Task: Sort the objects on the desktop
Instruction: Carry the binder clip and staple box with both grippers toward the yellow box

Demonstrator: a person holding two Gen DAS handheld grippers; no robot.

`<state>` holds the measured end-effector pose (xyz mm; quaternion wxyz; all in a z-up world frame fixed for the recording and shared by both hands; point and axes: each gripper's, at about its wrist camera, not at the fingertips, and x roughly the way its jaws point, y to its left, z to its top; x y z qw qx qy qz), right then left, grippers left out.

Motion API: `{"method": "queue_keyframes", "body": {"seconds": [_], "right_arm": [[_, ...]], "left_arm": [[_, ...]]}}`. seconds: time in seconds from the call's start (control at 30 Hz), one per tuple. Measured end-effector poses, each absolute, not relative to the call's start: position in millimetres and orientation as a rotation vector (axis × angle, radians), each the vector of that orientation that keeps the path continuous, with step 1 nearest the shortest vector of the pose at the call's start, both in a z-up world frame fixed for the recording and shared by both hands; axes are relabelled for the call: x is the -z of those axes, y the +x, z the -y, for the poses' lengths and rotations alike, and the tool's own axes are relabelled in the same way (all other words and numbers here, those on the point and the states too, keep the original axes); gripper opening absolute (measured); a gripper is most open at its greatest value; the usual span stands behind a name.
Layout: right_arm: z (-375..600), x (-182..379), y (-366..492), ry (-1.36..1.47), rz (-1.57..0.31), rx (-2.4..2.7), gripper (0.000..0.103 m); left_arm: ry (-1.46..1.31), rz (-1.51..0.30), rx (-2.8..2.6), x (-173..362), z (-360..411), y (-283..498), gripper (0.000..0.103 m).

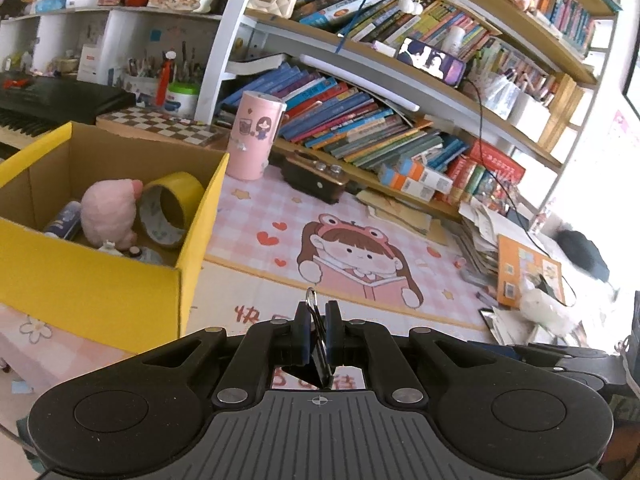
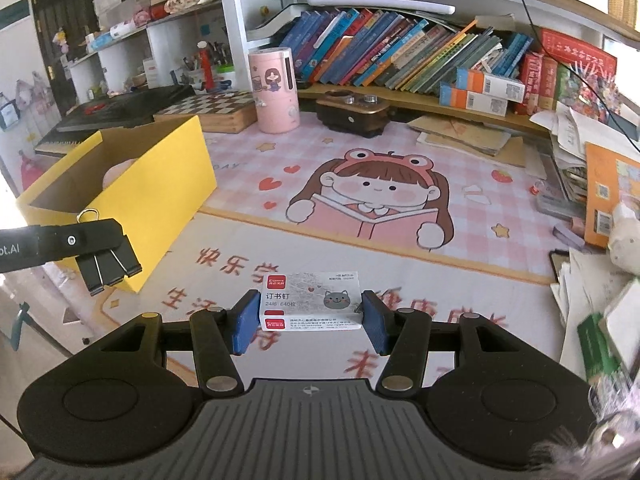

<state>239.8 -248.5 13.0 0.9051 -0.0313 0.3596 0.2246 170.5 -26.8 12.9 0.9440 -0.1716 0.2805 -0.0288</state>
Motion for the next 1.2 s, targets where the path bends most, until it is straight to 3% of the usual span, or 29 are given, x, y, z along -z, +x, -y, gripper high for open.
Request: {"method": "queue_keyframes", "body": {"seconds": [0.77, 1.2], "right_arm": [[155.2, 1.8, 94.8, -0.060, -0.784, -0.431, 0.051], [114.6, -3.4, 56.6, -0.090, -0.773, -0.495, 0.051]], "left_arm": [[-0.389, -0.606, 0.130, -0.4, -68.7, 45.4, 0.006], [-0.388, -0.576, 0.099, -6.1, -99.1, 5.4, 0.006]]}}
